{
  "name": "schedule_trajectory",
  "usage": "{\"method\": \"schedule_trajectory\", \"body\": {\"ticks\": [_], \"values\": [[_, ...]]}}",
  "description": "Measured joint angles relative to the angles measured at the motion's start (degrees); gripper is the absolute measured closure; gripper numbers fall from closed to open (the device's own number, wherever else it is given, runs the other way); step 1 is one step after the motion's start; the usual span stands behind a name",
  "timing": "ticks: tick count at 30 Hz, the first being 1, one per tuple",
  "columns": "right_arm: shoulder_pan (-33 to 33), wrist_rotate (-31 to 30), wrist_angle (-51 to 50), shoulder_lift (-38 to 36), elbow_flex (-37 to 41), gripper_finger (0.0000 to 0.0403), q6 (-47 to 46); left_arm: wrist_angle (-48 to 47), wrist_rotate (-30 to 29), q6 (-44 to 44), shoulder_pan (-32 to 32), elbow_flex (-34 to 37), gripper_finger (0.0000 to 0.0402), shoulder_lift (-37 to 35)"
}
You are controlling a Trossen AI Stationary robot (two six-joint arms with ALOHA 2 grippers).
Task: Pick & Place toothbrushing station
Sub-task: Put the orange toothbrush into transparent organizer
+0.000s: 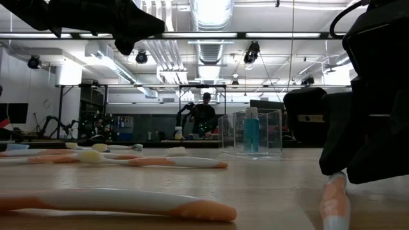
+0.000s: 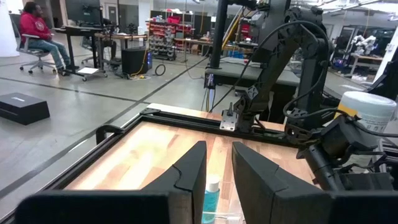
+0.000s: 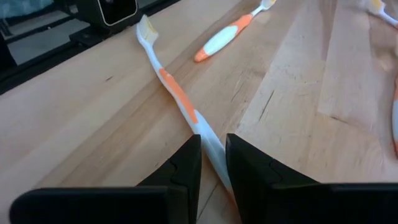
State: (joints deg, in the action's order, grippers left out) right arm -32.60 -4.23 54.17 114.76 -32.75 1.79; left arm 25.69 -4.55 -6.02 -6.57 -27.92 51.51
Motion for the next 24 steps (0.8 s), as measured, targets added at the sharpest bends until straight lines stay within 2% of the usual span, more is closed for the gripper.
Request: {"method": "schedule_trajectory", "body": {"ticks": [4,9,13,20,24], "values": [[0.0,0.0,-0.8,0.1,-0.9,0.0322,-0.2,0.0,0.0,0.0,0.0,0.0,0.0321,0.0],[0.1,0.0,-1.4,0.1,-1.6,0.0316,-7.4,0.0,0.0,0.0,0.0,0.0,0.0321,0.0],[0.0,0.0,-1.7,0.1,-1.6,0.0314,-8.7,0.0,0.0,0.0,0.0,0.0,0.0321,0.0],[0.0,-0.2,-3.3,0.1,-1.7,0.0330,-5.9,0.0,0.0,0.0,0.0,0.0,0.0321,0.0],[0.0,-0.2,-4.4,0.2,-1.6,0.0340,-9.1,0.0,0.0,0.0,0.0,0.0,0.0321,0.0]]}}
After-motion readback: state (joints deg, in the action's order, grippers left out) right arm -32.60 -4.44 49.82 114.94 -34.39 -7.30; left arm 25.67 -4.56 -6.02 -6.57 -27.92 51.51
